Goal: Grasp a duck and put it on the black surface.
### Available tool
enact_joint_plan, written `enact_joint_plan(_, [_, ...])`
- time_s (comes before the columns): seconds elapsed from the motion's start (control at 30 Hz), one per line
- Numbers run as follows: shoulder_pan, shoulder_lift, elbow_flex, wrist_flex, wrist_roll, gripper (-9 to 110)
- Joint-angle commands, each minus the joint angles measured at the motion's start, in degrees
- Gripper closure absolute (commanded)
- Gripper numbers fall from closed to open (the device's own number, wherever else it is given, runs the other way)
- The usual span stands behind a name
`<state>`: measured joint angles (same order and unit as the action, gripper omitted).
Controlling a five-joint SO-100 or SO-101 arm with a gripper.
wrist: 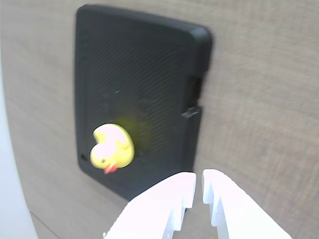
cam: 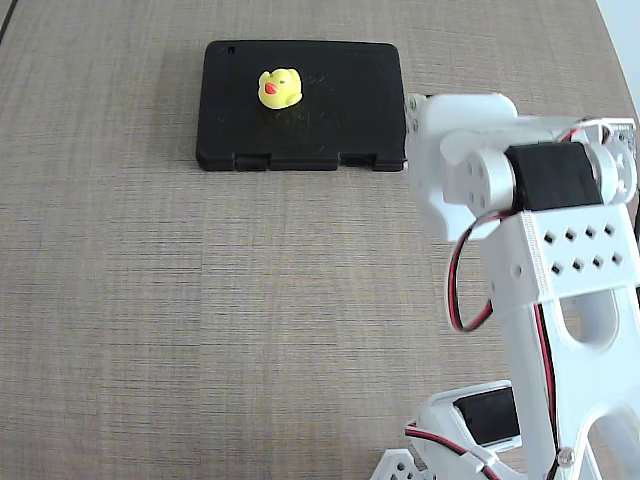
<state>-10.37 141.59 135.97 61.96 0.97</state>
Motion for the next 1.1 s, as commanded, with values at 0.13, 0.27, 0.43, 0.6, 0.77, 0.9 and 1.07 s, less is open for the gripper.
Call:
enact_joint_plan(0.13, [4.2,15.0,12.3,0.3,-0.5,100])
enact_joint_plan(0.27, [5.3,21.8,17.3,1.9,-0.5,100])
enact_joint_plan(0.43, [5.4,26.5,18.2,6.3,-0.6,100])
enact_joint_plan(0.6, [5.4,28.0,19.2,7.1,-0.6,100])
enact_joint_plan(0.77, [5.4,28.1,20.0,7.3,-0.6,100])
enact_joint_plan(0.9, [5.4,29.6,22.9,6.4,-0.7,100])
enact_joint_plan(1.07, [5.4,37.0,26.2,6.9,-0.7,100])
